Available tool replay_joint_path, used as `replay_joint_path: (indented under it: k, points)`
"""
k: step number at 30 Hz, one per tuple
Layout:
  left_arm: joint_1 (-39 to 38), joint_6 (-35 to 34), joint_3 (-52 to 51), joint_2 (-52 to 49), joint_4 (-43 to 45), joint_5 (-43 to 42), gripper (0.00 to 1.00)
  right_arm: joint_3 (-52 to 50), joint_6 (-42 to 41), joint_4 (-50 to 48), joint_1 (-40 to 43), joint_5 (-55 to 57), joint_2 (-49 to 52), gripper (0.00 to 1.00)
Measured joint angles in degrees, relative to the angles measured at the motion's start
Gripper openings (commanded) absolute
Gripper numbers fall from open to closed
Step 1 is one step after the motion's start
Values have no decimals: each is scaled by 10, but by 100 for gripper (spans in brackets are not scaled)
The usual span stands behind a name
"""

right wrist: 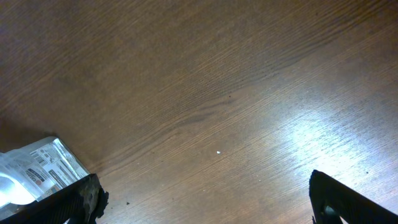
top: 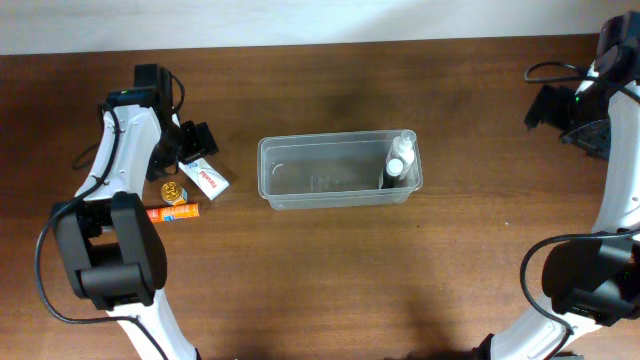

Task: Pack container
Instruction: 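Lower the left gripper onto the white Panadol box and grasp it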

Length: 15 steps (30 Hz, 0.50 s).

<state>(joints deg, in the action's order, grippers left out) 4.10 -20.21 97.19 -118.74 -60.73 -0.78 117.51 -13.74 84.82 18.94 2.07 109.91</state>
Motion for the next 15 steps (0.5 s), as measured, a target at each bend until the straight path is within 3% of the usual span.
replay_joint_path:
  k: [15]
  points:
    - [0,-5,0,0,-2,-10,99,0,0,0,0,0,0,98]
